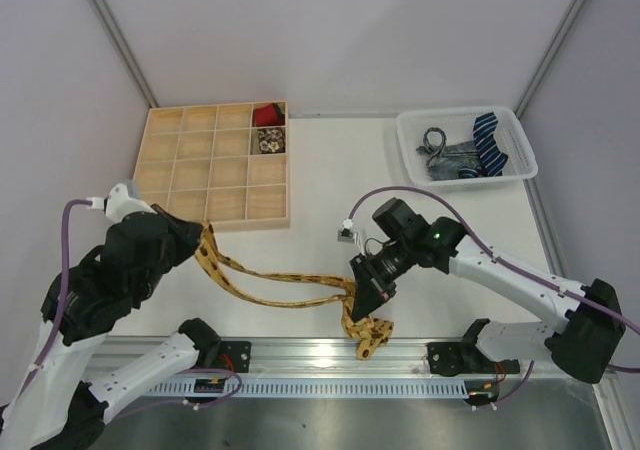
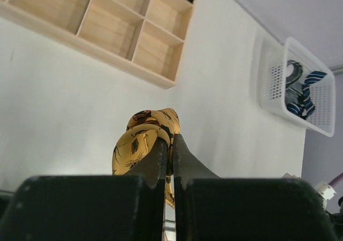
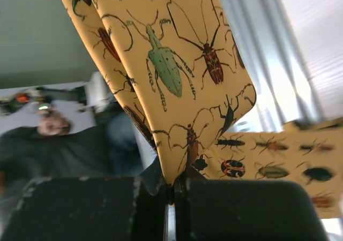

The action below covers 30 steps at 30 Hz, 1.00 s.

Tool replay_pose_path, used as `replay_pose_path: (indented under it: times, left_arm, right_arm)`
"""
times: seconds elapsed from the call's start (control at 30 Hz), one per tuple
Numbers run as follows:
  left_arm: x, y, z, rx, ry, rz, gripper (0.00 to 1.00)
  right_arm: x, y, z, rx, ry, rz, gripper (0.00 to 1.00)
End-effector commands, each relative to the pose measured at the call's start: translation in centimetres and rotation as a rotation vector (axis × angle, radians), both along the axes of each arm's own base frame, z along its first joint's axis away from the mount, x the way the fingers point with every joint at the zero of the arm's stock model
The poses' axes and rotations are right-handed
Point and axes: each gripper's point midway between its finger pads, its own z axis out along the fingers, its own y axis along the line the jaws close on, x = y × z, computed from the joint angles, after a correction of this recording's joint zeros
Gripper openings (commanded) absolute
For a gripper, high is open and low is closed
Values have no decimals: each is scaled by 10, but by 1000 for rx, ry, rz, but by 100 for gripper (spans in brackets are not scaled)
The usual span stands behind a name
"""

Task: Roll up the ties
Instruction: Move the tie to the center of the board

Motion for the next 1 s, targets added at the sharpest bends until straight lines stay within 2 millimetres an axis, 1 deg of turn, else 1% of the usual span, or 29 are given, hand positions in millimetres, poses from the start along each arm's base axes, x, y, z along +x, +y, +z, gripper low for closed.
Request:
replay_pose_path:
  times: [0.0,0.03,0.07,0.1,0.13,0.17,0.2,0.23,0.27,0.33,0.37,0.4,0.43,0.47,0.5,0.53,0.57,0.6,0.63,0.7,0.73,0.77,0.8,0.83,0.87,0.9,0.93,0.97]
  left_arm:
    - [-10,16,-36,35,147,118,0]
    - [-19,24,-48,20,209,190,0]
    - [-20,22,-57,23,245,203,1]
    - [-21,21,-64,9,260,213,0]
    - [-22,18,-70,-52,274,249,0]
    - [-27,17,-81,-83,298,260,1]
    - [-26,10,-85,-145,302,276,0]
    - [-25,9,-96,-139,313,277,0]
    - [-22,7,-100,-134,312,272,0]
    - [-20,9,-109,-88,332,288,0]
    - [-17,9,-117,-42,369,303,1]
    - [-22,15,-123,-17,411,349,0]
    - [-22,16,-128,8,431,356,0]
    - [-21,15,-134,4,449,380,0]
    - [-22,15,-138,-5,457,395,0]
    - [-25,16,-148,-4,479,415,0]
    - [-26,16,-152,-24,482,430,0]
    - [-25,15,-152,-72,462,454,1]
    - [-27,17,-161,-72,465,464,0]
    - [-22,17,-160,-116,407,468,0]
    - [-23,21,-165,-113,404,486,1]
    - [-24,26,-166,-114,396,514,9]
    - [-25,29,-166,-111,392,528,18]
    - [-27,32,-166,-109,390,546,42]
    - [-29,36,-166,-100,391,564,52]
    - [-27,39,-162,-94,369,569,62]
    - [-26,39,-159,-91,358,564,83]
    - [-24,40,-156,-81,350,555,97]
  right_arm:
    - [-26,6,24,67,309,56,0]
    - [-24,8,20,49,316,49,0]
    - [-21,11,10,3,351,38,0]
    - [-19,12,8,-5,371,39,0]
    - [-17,14,3,-20,388,36,0]
    - [-11,16,-4,-41,399,18,0]
    - [-3,18,-14,-62,438,3,0]
    - [3,19,-18,-49,464,2,0]
    - [7,21,-29,-79,493,-12,0]
    - [9,24,-39,-93,509,11,0]
    - [14,26,-54,-134,536,2,0]
    - [21,29,-58,-137,503,8,0]
    - [25,31,-64,-154,513,0,0]
    - [29,32,-77,-173,551,-10,0]
    - [33,35,-81,-169,538,-7,0]
    - [36,34,-92,-203,512,-7,0]
    - [38,33,-98,-227,498,3,0]
    - [40,34,-109,-264,518,5,0]
    - [44,37,-110,-261,505,6,0]
    - [49,37,-119,-292,500,1,0]
    - [53,37,-123,-304,484,-5,0]
    - [55,37,-127,-308,495,-9,0]
    - [57,36,-130,-310,504,-14,0]
    - [57,34,-136,-330,508,-18,0]
    - [59,34,-139,-338,490,-15,0]
    - [60,32,-141,-353,485,-15,0]
    - [60,33,-141,-350,493,-16,0]
    - [61,35,-141,-347,499,-19,0]
